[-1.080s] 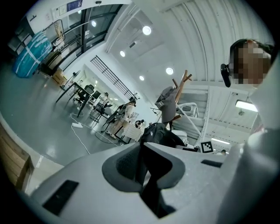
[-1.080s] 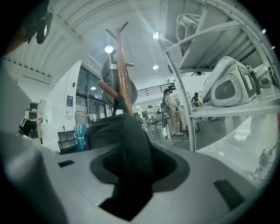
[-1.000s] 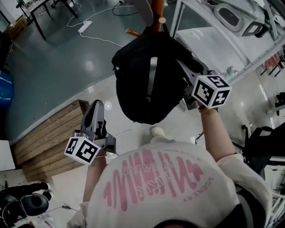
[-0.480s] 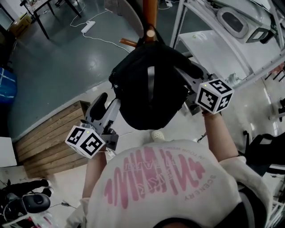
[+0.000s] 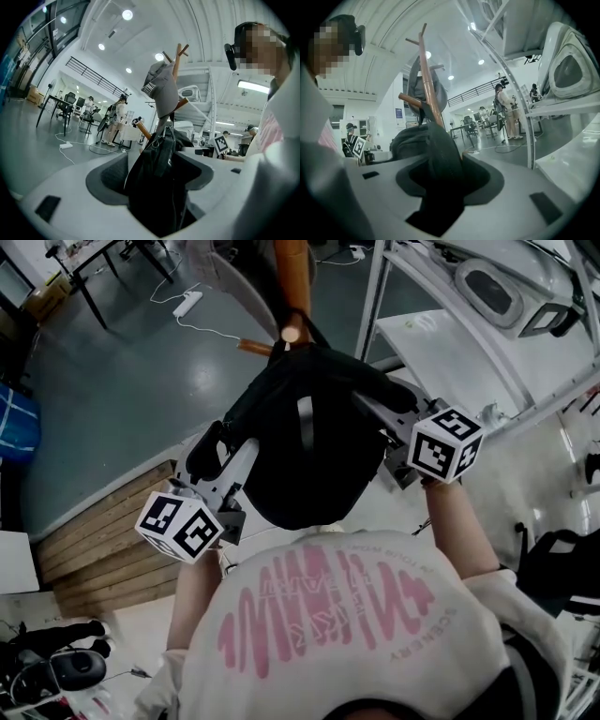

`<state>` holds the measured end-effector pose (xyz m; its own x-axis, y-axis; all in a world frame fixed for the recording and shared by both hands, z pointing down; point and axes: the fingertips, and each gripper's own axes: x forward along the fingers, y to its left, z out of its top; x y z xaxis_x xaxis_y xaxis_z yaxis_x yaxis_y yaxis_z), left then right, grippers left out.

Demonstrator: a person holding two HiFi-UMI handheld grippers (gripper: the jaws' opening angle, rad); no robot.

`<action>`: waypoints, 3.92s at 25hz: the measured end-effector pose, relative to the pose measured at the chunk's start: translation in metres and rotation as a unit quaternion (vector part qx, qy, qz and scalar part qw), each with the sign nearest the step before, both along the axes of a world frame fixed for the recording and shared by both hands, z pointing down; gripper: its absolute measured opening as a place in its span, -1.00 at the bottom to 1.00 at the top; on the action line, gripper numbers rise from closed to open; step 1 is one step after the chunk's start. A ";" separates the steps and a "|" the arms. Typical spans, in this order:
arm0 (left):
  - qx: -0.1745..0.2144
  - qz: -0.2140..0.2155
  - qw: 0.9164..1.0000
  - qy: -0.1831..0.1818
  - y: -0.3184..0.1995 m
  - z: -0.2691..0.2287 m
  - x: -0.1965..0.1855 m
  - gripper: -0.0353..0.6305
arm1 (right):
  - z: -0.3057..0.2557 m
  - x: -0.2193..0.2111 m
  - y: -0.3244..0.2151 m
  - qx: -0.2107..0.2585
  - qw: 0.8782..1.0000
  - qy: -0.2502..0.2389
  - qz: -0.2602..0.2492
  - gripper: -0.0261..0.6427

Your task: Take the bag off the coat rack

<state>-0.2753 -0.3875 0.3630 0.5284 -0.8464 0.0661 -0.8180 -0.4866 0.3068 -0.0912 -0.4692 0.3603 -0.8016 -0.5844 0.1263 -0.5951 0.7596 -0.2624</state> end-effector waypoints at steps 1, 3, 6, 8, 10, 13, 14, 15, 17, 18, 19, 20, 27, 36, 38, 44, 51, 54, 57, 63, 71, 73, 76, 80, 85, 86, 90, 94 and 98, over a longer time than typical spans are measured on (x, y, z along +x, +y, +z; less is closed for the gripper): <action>0.002 -0.002 1.000 -0.002 -0.004 0.000 0.001 -0.01 | 0.001 -0.001 0.000 -0.001 1.000 -0.001 -0.002 -0.41; 0.005 -0.005 1.000 -0.006 -0.012 0.001 0.003 -0.01 | 0.001 -0.002 0.001 -0.004 1.000 -0.002 -0.005 -0.41; 0.009 0.005 1.000 -0.007 -0.019 0.002 0.010 -0.01 | 0.001 -0.002 0.000 -0.004 1.000 -0.002 -0.008 -0.41; 0.011 0.010 1.000 -0.006 -0.021 0.003 0.013 -0.02 | 0.001 -0.002 -0.001 -0.003 1.000 -0.003 -0.010 -0.41; 0.012 0.013 1.000 0.004 -0.022 0.005 0.014 -0.02 | 0.001 -0.001 -0.002 -0.002 1.000 -0.004 -0.010 -0.41; 0.015 0.017 1.000 0.015 -0.022 0.005 0.014 -0.04 | 0.001 -0.001 -0.002 -0.002 1.000 -0.004 -0.009 -0.41; 0.015 0.017 1.000 0.016 -0.022 0.005 0.014 -0.06 | 0.001 -0.001 -0.002 -0.003 1.000 -0.003 -0.009 -0.41; 0.015 0.017 1.000 0.016 -0.022 0.005 0.013 -0.08 | 0.001 -0.001 -0.001 -0.003 1.000 -0.003 -0.009 -0.41; 0.014 0.018 1.000 0.014 -0.022 0.005 0.013 -0.12 | 0.001 -0.001 0.000 -0.004 1.000 -0.003 -0.007 -0.41; 0.014 0.018 1.000 0.012 -0.023 0.005 0.013 -0.15 | 0.001 -0.001 0.000 -0.004 1.000 -0.003 -0.006 -0.41; 0.015 0.019 1.000 0.010 -0.023 0.005 0.014 -0.18 | 0.001 -0.001 0.000 -0.004 1.000 -0.003 -0.006 -0.41; 0.015 0.019 1.000 0.009 -0.023 0.005 0.014 -0.20 | 0.001 -0.001 0.000 -0.005 1.000 -0.003 -0.006 -0.41; 0.012 0.014 1.000 -0.008 -0.020 0.006 0.017 -0.38 | 0.001 -0.003 0.006 -0.005 1.000 0.004 -0.007 -0.43; -0.007 0.023 1.000 0.014 -0.011 0.006 0.026 -0.50 | 0.002 -0.005 0.013 0.001 0.999 0.040 0.011 -0.59; -0.010 0.020 1.000 0.012 -0.011 0.005 0.026 -0.51 | 0.001 -0.005 0.013 -0.007 0.999 0.035 0.012 -0.60; -0.006 0.016 1.000 0.014 -0.009 0.003 0.028 -0.51 | 0.001 -0.006 0.014 -0.018 0.999 0.041 0.024 -0.61; -0.005 0.010 1.000 0.019 -0.010 0.002 0.029 -0.53 | 0.000 -0.006 0.014 -0.019 0.997 0.056 0.043 -0.62; -0.003 0.009 1.000 0.021 -0.010 0.001 0.030 -0.53 | 0.000 -0.006 0.016 -0.018 0.997 0.059 0.045 -0.63; -0.002 0.006 1.000 0.020 -0.009 0.001 0.030 -0.53 | -0.001 -0.006 0.017 -0.018 0.997 0.061 0.045 -0.63; -0.003 0.000 1.000 0.012 -0.008 -0.001 0.031 -0.53 | -0.001 -0.006 0.019 -0.021 0.997 0.061 0.048 -0.63; 0.001 -0.009 1.000 0.004 -0.002 -0.006 0.030 -0.53 | -0.006 -0.007 0.026 -0.026 0.997 0.060 0.050 -0.63; 0.001 -0.012 1.000 0.003 0.000 -0.007 0.029 -0.53 | -0.006 -0.008 0.028 -0.026 0.996 0.063 0.051 -0.63; 0.001 -0.016 1.000 0.003 0.002 -0.009 0.028 -0.53 | -0.009 -0.009 0.031 -0.025 0.996 0.065 0.050 -0.63; 0.005 -0.015 1.000 0.002 0.006 -0.014 0.029 -0.53 | -0.014 -0.008 0.035 -0.020 0.996 0.066 0.051 -0.63; 0.015 -0.014 1.000 0.001 0.012 -0.020 0.029 -0.53 | -0.021 -0.007 0.041 -0.013 0.996 0.066 0.050 -0.63; 0.017 -0.013 1.000 0.001 0.013 -0.022 0.029 -0.53 | -0.022 -0.007 0.042 -0.011 0.997 0.065 0.049 -0.63; 0.023 -0.013 1.000 0.001 0.019 -0.025 0.029 -0.53 | -0.025 -0.007 0.050 -0.008 0.997 0.065 0.048 -0.64; 0.026 -0.009 1.000 0.001 0.026 -0.028 0.028 -0.53 | -0.028 -0.008 0.058 -0.005 0.996 0.066 0.051 -0.64; 0.029 -0.001 1.000 -0.001 0.033 -0.032 0.027 -0.53 | -0.033 -0.009 0.067 -0.001 0.996 0.067 0.053 -0.65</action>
<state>-0.2488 -0.3546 0.3309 0.5263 -0.8501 0.0180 -0.8194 -0.5015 0.2776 -0.1006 -0.4027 0.3277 -0.7113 -0.6641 0.2303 -0.7017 0.6902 -0.1767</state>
